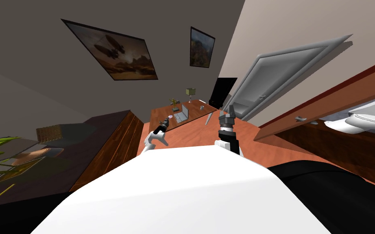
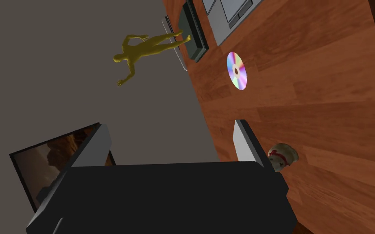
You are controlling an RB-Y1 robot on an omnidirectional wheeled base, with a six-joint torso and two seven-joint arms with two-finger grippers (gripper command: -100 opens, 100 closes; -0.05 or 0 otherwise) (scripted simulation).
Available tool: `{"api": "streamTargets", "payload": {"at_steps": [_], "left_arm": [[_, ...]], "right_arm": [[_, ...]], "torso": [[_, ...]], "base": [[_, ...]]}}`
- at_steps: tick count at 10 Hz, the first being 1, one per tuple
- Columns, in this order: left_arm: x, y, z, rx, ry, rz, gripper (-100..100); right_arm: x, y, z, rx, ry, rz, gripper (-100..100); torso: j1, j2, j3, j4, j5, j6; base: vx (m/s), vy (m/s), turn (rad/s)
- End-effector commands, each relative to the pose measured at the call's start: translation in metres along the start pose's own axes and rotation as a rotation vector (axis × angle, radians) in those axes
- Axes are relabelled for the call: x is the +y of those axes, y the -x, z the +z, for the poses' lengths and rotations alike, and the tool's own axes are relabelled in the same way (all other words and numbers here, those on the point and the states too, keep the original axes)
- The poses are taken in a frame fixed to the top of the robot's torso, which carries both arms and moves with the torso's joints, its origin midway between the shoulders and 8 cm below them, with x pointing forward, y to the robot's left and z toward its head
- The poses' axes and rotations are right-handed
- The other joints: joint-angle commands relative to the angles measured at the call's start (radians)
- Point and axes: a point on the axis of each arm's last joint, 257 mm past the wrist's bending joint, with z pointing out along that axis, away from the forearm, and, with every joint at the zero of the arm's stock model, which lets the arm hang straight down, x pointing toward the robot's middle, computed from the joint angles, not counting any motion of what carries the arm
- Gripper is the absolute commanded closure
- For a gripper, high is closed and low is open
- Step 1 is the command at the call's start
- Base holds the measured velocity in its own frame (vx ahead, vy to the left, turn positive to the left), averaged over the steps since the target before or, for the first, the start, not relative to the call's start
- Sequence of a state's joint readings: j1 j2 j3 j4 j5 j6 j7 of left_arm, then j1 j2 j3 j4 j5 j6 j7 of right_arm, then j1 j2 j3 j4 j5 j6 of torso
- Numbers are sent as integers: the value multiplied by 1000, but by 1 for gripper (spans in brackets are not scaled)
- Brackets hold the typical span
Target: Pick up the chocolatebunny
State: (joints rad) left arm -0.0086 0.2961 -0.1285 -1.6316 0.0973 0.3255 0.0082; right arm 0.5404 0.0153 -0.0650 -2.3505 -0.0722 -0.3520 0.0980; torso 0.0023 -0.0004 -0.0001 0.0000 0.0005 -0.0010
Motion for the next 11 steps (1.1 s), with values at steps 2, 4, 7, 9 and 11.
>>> {"api": "streamTargets", "payload": {"at_steps": [2, 4, 7, 9, 11], "left_arm": [[24, 5, 8, 3, 77, 37, -100], [45, 10, 13, 4, 145, 71, -100], [80, 19, 15, 1, 242, 104, -100], [109, 38, 17, -2, 347, 176, -100], [124, 40, 14, -4, 386, 175, -100]], "right_arm": [[0, 0, 0, 0, 0, 0, 0], [0, 0, 0, 0, 0, 0, 0], [0, 0, 0, 0, 0, 0, 0], [0, 0, 0, 0, 0, 0, 0], [0, 0, 0, 0, 0, 0, 0]], "torso": [[0, 0, 0, 0, 0, 0], [0, 0, 0, 0, 0, 0], [1, -2, -1, 0, 0, 0], [1, -2, -1, 0, 0, 0], [1, -3, -2, -1, 0, 0]], "base": [[6, 8, -49], [15, 15, -95], [24, 19, -69], [40, 32, -134], [37, 23, -15]]}}
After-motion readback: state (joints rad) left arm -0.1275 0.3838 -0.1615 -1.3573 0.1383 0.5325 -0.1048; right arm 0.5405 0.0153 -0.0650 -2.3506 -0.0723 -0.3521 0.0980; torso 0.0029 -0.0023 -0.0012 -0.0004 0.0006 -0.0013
